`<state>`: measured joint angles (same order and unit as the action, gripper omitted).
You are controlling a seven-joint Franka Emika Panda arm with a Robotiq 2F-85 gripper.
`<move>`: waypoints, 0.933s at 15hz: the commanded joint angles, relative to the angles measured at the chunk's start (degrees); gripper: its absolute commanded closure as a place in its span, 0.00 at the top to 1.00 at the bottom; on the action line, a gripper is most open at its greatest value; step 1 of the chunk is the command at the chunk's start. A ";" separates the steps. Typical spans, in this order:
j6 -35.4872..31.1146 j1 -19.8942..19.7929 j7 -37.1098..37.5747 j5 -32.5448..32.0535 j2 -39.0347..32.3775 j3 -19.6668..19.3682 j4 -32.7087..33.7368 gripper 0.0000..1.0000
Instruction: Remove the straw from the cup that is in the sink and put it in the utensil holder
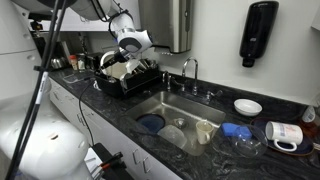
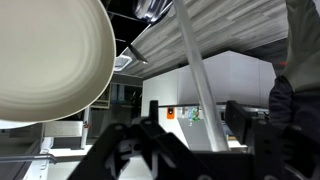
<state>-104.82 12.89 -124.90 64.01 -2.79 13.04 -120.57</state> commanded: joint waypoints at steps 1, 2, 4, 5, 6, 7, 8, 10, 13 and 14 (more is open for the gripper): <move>2.05 -0.45 1.22 -2.21 -0.33 -0.54 2.31 0.99; 2.44 -0.50 1.87 -3.39 -0.18 -0.70 2.77 1.00; 3.84 -0.77 2.95 -5.94 0.15 -1.17 3.77 1.00; 4.53 -0.93 3.38 -6.75 0.13 -1.43 4.37 1.00; 4.78 -0.99 3.70 -7.38 0.15 -1.60 4.78 1.00; 5.13 -1.01 3.91 -7.77 0.11 -1.74 5.24 1.00; 5.48 -1.02 3.97 -8.05 0.04 -1.79 5.58 1.00; 6.59 -1.10 4.41 -9.38 0.06 -1.98 6.23 1.00; 7.23 -1.50 6.99 -15.81 1.78 -2.60 6.79 1.00; 6.22 -1.62 7.66 -18.31 2.58 -2.81 6.75 1.00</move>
<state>-99.03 12.26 -119.49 51.68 -2.36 10.69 -114.54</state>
